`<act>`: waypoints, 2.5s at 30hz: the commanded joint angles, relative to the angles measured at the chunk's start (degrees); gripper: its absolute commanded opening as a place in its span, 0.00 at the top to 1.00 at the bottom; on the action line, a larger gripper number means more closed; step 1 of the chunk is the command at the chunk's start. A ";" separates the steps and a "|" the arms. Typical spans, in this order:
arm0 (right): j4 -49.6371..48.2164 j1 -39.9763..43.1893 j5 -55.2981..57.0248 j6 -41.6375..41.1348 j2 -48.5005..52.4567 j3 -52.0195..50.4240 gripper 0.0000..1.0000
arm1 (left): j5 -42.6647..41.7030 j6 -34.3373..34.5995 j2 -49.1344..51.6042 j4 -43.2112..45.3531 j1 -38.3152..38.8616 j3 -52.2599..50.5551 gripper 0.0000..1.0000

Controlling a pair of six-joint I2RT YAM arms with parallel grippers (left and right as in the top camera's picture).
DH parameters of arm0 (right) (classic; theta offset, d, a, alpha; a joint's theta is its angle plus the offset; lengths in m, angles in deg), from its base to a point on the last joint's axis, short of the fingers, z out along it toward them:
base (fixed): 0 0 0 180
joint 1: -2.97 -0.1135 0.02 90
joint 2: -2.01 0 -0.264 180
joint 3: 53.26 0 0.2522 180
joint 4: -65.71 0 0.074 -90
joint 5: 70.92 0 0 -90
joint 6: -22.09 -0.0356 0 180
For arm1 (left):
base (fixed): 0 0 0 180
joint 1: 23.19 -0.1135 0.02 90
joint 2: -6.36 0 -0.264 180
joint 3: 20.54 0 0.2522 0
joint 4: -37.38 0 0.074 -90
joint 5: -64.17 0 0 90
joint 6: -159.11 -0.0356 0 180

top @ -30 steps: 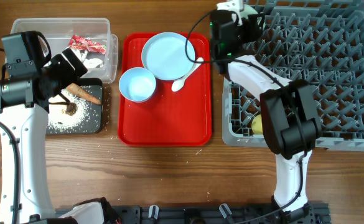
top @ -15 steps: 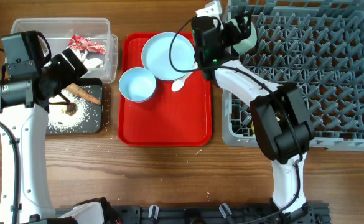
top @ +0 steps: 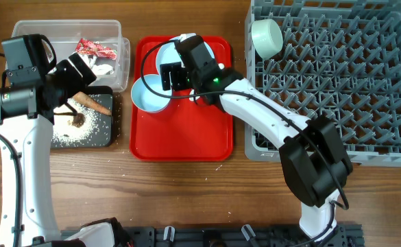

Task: Sort waste into correct bins and load items into the dishwasher rack
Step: 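Move the right gripper back to the light-blue bowl on the red tray, then grasp the light-blue bowl and lift it toward the rack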

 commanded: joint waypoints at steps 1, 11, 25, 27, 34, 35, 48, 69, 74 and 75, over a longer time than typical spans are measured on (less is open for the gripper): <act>-0.11 0.28 -13.75 -8.09 -1.88 0.37 0.00 | 0.57 -0.70 -0.68 0.09 -0.07 0.42 0.00; 1.18 -1.20 -9.57 -12.96 -2.60 1.09 0.16 | 0.57 -0.70 -0.68 0.11 -0.07 0.42 0.00; 2.73 -4.63 5.40 -20.11 5.86 1.09 0.46 | 0.57 -0.70 -0.68 0.09 -0.07 0.42 0.00; 3.26 -4.63 5.66 -21.07 7.61 1.07 0.49 | 0.57 -0.70 -0.68 0.11 -0.07 0.42 0.00; 2.62 -4.63 4.07 -24.30 10.23 1.07 0.69 | 0.57 -0.70 -0.68 0.11 -0.07 0.42 0.00; 2.62 -4.63 3.69 -24.57 10.51 1.07 0.73 | 0.57 -0.70 -0.68 0.11 -0.07 0.42 0.00; 8.17 -3.41 2.54 -19.45 4.13 1.11 0.96 | 0.57 -0.70 -0.68 0.11 -0.07 0.42 0.00; 43.01 11.85 37.29 -14.01 -32.24 1.09 0.96 | 0.57 -0.70 -0.68 0.11 -0.07 0.42 0.00; 44.98 15.43 43.28 -13.79 -31.58 1.09 0.96 | 0.57 -0.70 -0.68 0.11 -0.07 0.42 0.00; 45.20 15.43 44.17 -13.38 -30.82 1.09 0.96 | 0.57 -0.70 -0.68 0.11 -0.07 0.42 0.00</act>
